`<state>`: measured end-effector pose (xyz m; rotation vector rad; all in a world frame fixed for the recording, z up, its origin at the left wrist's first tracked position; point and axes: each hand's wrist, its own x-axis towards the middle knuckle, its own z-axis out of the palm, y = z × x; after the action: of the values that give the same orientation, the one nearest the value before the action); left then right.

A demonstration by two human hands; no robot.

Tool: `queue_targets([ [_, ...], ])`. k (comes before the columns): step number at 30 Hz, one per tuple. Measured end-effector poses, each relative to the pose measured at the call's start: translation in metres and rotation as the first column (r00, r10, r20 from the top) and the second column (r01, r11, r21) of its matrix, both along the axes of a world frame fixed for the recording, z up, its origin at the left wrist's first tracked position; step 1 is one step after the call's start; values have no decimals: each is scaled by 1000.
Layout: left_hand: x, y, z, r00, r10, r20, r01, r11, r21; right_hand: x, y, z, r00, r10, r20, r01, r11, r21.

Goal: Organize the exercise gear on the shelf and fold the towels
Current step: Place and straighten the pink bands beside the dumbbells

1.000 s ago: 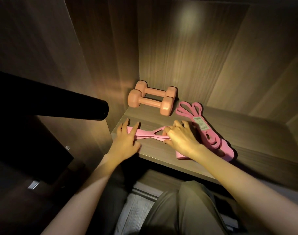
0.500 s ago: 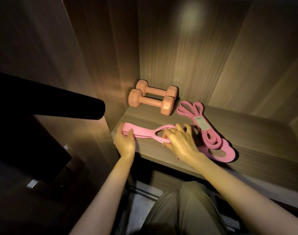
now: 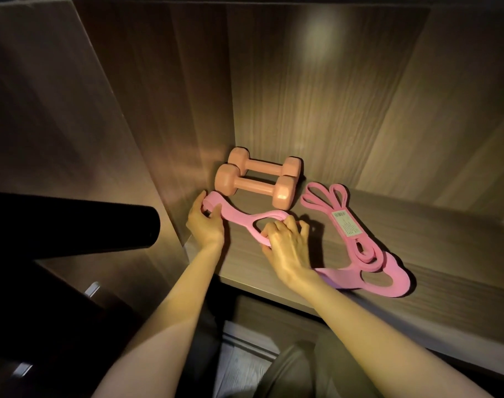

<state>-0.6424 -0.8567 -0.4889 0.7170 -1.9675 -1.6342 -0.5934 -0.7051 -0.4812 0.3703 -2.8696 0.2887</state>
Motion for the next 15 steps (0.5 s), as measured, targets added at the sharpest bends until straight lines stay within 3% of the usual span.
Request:
queue_targets([
  [7, -7, 1, -9, 999, 32, -8, -32, 999, -23, -12, -4, -7, 998, -40, 51, 40, 999, -4],
  [12, 0, -5, -13, 995, -20, 99, 43, 970, -238, -15, 1, -5, 984, -6, 177, 17, 998, -59],
  [15, 7, -8, -10, 994, -26, 107, 70, 899, -432, -12, 6, -1, 963, 64, 264, -35, 993, -112],
])
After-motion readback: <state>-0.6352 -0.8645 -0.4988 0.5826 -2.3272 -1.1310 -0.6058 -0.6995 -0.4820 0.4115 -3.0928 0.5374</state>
